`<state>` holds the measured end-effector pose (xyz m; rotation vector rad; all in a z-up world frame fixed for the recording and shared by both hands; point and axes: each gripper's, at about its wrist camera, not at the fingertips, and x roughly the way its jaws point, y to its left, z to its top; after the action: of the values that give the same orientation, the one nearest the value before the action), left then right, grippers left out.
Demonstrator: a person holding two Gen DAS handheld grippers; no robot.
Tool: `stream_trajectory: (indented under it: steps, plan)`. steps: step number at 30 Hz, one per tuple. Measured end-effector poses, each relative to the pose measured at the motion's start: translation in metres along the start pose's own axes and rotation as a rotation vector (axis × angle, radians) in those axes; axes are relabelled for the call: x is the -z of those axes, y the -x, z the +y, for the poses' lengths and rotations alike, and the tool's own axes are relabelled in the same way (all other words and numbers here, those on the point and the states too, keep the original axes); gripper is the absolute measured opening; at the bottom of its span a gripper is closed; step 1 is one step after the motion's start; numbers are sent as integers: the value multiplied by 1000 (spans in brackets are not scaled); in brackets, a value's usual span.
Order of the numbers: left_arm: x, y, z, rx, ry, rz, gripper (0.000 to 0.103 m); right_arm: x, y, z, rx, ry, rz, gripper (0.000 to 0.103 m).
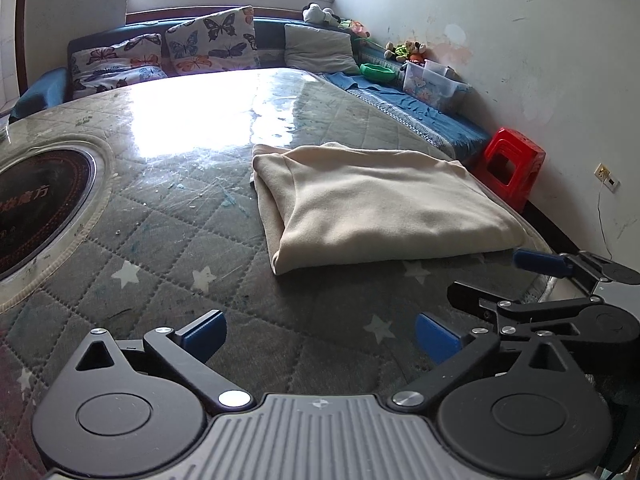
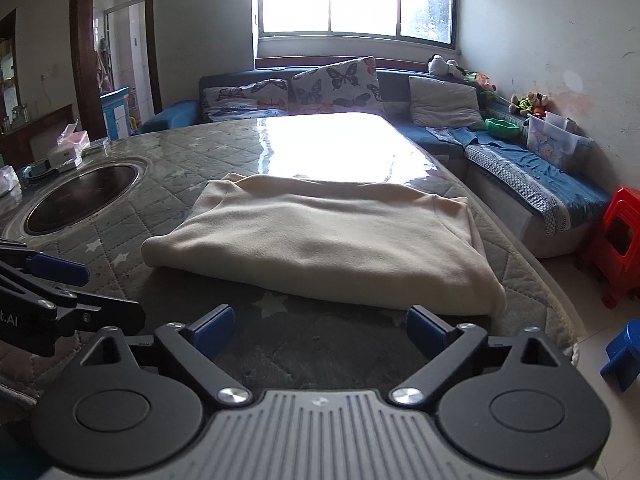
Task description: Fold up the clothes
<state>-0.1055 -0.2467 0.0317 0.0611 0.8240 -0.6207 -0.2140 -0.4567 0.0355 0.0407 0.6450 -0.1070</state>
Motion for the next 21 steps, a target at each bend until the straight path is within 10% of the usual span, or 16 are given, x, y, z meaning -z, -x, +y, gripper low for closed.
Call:
stream_trajectory:
  steps: [21]
  plan:
    - [19,18,-9,-15,-18,-32,103,18,24,1,51,-6,-46,103]
